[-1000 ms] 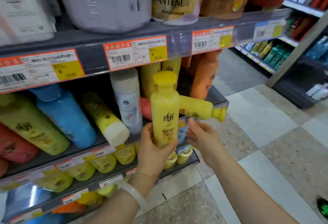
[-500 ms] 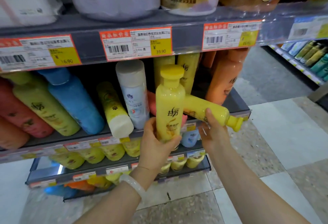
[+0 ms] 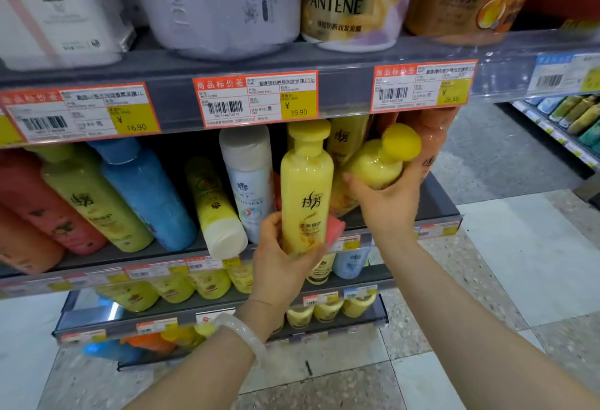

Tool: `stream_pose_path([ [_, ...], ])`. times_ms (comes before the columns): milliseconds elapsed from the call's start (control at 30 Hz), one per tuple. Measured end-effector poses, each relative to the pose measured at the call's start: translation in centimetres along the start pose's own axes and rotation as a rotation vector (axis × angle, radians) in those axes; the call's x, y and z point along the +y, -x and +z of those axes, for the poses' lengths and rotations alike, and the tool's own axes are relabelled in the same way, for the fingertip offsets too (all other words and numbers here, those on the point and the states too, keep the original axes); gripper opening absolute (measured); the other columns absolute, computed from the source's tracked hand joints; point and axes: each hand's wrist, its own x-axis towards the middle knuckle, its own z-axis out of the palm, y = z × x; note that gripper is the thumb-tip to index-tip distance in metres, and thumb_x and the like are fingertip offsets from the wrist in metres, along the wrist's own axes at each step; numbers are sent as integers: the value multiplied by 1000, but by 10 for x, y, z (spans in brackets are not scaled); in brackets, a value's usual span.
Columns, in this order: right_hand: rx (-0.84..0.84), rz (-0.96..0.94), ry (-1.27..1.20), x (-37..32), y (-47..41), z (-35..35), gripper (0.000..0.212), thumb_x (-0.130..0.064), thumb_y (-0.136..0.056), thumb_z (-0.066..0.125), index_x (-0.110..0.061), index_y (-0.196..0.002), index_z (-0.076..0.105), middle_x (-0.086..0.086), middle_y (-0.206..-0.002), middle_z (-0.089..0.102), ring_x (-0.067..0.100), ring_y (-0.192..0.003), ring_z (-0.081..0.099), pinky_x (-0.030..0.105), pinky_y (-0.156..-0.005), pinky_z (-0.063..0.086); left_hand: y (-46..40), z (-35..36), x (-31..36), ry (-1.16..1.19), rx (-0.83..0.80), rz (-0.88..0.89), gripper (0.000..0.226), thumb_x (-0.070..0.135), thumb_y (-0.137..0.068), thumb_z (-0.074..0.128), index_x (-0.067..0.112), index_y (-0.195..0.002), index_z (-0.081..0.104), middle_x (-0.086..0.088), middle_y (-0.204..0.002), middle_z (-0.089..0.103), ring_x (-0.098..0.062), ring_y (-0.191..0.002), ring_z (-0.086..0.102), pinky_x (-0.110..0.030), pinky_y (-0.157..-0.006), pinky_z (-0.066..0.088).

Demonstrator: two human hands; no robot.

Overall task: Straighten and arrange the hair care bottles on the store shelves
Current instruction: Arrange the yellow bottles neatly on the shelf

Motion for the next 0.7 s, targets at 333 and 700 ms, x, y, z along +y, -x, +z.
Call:
stream_pose_path([
  [333,-171,-26,281,-14,-33,34,83,-29,-64,81,-4,-130,37,18,-123,52,36,-111,54,43,-91,47,-3,-5,-11,22,18,-20,62,25,-57,84,34,-105,45,9,-105,65,-8,-98,64,-40,-86,55],
  [700,-121,76,-41,-3,5,15,53,-26,-74,75,-13,-117,47,-8,-99,58,0,-88,57,19,-78,48,0,-5,-9,31,29,-44,58,16,-61,85,37,-100,46,16,-97,64,5,-87,62,-29,-79,53],
])
